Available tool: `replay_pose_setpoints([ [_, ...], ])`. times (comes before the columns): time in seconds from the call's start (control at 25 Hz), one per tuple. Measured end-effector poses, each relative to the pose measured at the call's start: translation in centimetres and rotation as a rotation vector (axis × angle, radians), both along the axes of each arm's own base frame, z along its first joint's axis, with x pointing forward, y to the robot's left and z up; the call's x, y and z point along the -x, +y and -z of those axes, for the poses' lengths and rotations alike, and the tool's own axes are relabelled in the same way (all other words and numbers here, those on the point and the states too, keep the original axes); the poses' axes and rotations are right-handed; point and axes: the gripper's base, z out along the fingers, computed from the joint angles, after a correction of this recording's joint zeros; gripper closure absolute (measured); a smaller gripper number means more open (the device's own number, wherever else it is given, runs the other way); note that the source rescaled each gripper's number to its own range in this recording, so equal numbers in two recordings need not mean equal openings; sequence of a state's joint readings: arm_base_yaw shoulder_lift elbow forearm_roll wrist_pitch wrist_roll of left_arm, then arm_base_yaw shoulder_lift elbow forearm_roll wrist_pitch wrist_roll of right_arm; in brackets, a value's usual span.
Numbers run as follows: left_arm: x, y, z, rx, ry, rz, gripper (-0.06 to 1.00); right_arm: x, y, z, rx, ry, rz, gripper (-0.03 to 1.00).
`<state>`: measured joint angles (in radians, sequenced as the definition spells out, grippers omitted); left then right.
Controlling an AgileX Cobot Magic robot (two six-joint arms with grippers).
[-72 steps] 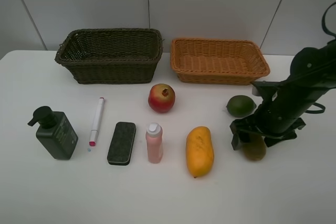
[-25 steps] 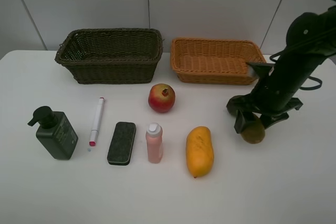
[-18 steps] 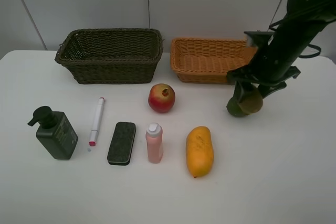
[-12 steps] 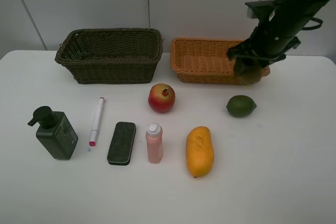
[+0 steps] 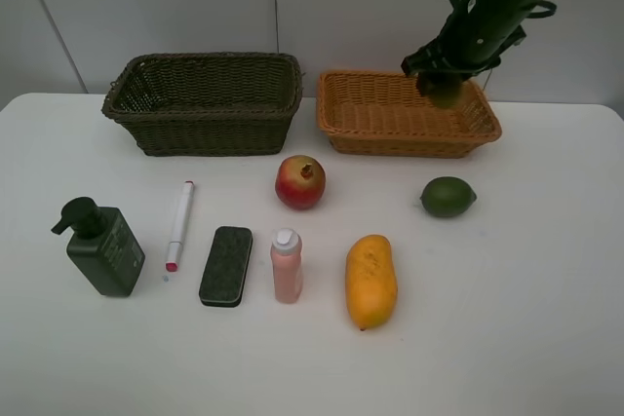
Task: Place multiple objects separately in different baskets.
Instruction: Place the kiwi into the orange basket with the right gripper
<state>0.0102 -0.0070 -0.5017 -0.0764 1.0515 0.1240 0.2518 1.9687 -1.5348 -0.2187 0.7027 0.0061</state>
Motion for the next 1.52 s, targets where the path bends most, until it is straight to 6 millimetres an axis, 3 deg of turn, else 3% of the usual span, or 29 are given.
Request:
replay_pose_setpoints([
  [0.28, 0.0, 0.0, 0.0, 0.0, 0.0, 0.0, -0.06, -3.4, -0.5, 1.5, 0.058, -0.039, -0.006, 0.94],
  [0.44, 0.0, 0.0, 0.0, 0.0, 0.0, 0.0, -0.06, -5.0, -3.0, 2.9, 0.056, -0.027, 0.053, 0.94],
  [0.72, 0.0, 0.0, 0.0, 0.0, 0.0, 0.0, -0.06, -5.8, -7.1, 5.6, 0.009, 0.028, 0.166, 0.94],
  [1.52, 0.0, 0.0, 0.0, 0.0, 0.0, 0.0, -0.06, -6.0, -7.4, 6.3, -0.033, 0.034, 0.192, 0.94],
])
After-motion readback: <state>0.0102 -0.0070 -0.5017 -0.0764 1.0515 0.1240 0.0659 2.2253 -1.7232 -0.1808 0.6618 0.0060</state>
